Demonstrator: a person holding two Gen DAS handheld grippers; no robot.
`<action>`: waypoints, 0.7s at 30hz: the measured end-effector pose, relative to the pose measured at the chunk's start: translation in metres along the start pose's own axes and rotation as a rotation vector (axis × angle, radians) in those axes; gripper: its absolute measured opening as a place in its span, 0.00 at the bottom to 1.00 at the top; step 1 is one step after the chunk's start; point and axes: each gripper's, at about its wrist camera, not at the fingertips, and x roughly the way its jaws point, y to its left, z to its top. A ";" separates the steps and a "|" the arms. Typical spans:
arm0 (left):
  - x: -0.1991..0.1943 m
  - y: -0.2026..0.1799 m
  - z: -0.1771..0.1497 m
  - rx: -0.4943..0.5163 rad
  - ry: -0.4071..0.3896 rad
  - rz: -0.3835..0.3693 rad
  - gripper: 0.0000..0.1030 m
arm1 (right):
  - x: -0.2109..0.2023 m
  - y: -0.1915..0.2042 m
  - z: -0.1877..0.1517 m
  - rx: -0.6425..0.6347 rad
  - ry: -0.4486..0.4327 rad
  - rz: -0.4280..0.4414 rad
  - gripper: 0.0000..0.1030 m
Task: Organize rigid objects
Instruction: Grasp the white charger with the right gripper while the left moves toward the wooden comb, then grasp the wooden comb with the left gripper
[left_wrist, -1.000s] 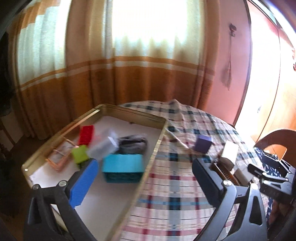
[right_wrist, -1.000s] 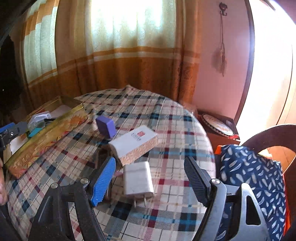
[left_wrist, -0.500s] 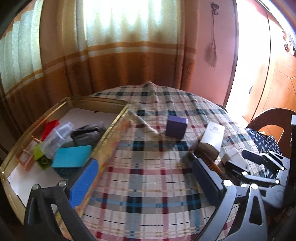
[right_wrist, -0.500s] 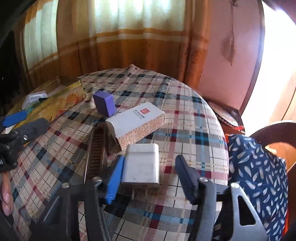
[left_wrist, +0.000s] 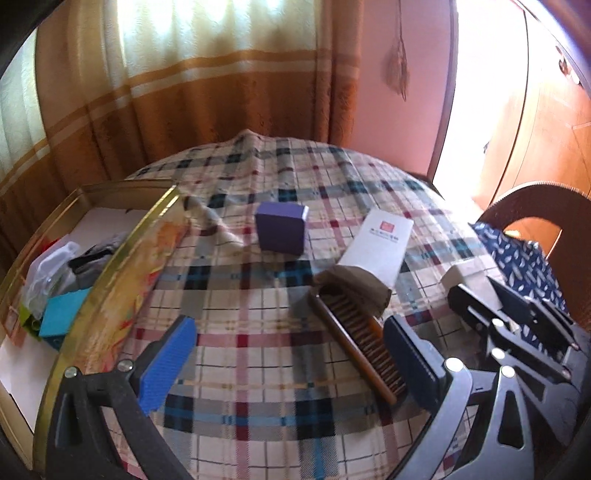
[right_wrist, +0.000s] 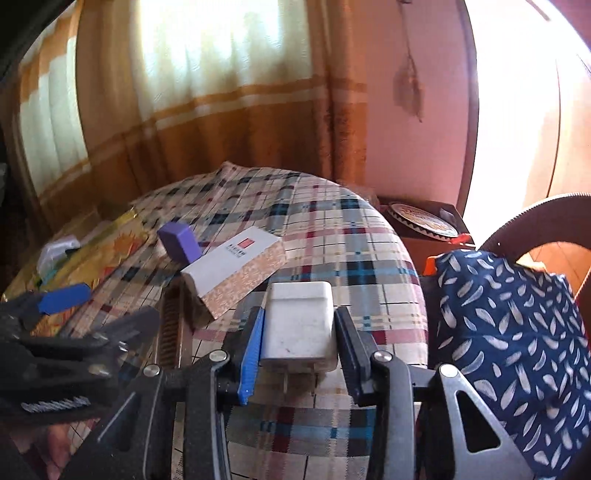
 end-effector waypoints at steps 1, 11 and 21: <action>0.002 -0.001 0.001 -0.001 0.007 0.004 0.99 | 0.000 -0.002 0.000 0.014 0.002 0.002 0.39; 0.008 -0.008 -0.001 0.030 0.041 0.019 1.00 | -0.002 -0.011 -0.001 0.078 -0.012 0.023 0.39; 0.011 -0.006 -0.001 0.018 0.058 -0.039 0.99 | -0.006 -0.021 -0.004 0.136 -0.045 0.028 0.39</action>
